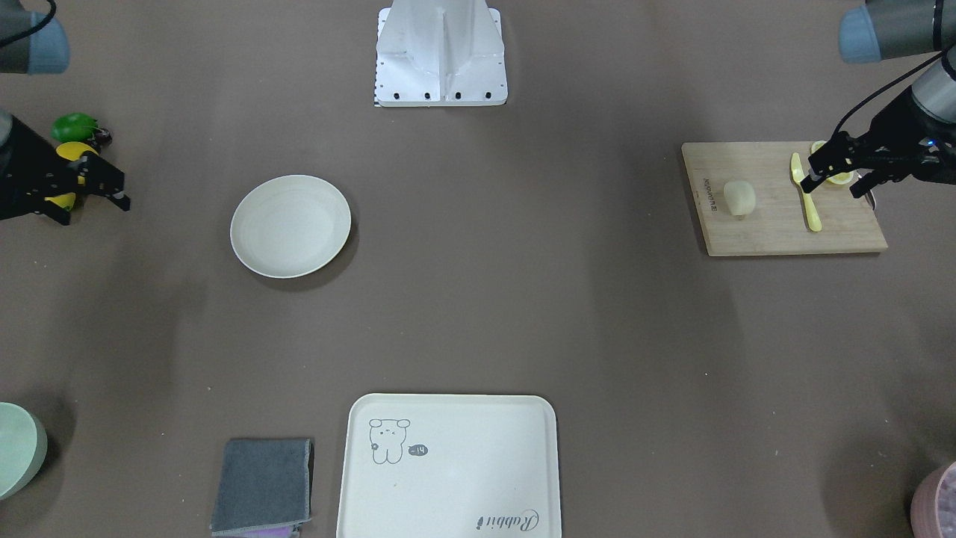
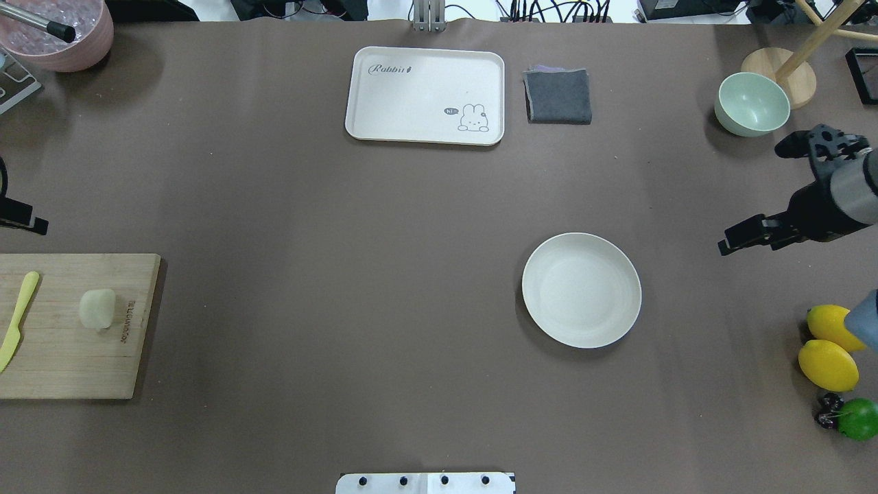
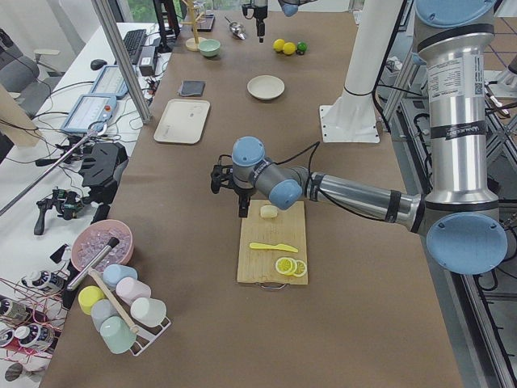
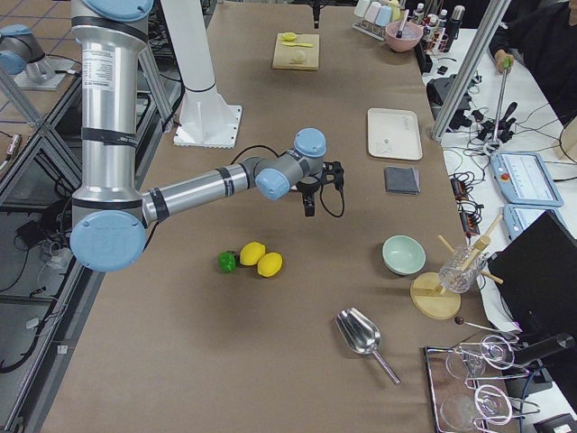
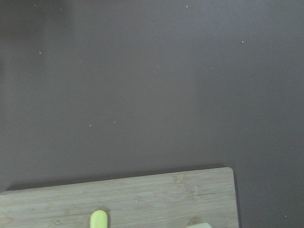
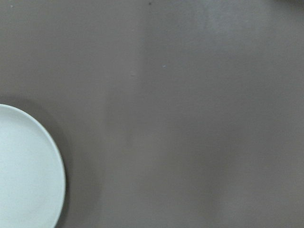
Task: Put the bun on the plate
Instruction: 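Drag the white plate toward the board with the right gripper while the left arm advances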
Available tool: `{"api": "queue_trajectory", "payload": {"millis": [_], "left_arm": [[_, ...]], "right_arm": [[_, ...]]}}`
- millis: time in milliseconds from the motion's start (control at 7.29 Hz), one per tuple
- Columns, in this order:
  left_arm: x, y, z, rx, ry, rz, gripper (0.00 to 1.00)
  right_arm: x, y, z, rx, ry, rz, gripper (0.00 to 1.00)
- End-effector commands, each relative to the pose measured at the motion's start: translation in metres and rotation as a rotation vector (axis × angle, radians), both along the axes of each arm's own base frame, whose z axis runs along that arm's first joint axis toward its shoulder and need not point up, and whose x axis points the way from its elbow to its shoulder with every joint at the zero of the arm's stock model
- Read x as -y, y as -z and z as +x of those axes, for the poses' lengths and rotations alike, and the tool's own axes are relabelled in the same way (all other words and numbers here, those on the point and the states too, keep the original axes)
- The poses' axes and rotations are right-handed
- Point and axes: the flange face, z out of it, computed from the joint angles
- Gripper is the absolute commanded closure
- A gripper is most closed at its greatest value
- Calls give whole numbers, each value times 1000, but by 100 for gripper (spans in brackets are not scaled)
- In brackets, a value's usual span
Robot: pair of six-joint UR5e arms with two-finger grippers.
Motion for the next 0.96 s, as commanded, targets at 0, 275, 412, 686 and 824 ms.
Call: {"api": "queue_trajectory", "payload": {"millis": [0,275,412,686,824], "left_arm": [[-6,-1,29,16,11,-18,4],[-8,-2,34,18,8,-30,3],[-9,-2,36,17,5,-33,4],[-12,-1,41,14,5,-48,4],[-13,-1,41,14,8,-53,3]], "right_arm": [[-23,24,-80,-13,16,-29,15],[-26,10,-115,-40,61,-41,28],[-28,11,-125,-44,70,-33,32],[-9,16,-152,-41,78,-32,40],[-9,16,-153,-41,80,-34,52]]}}
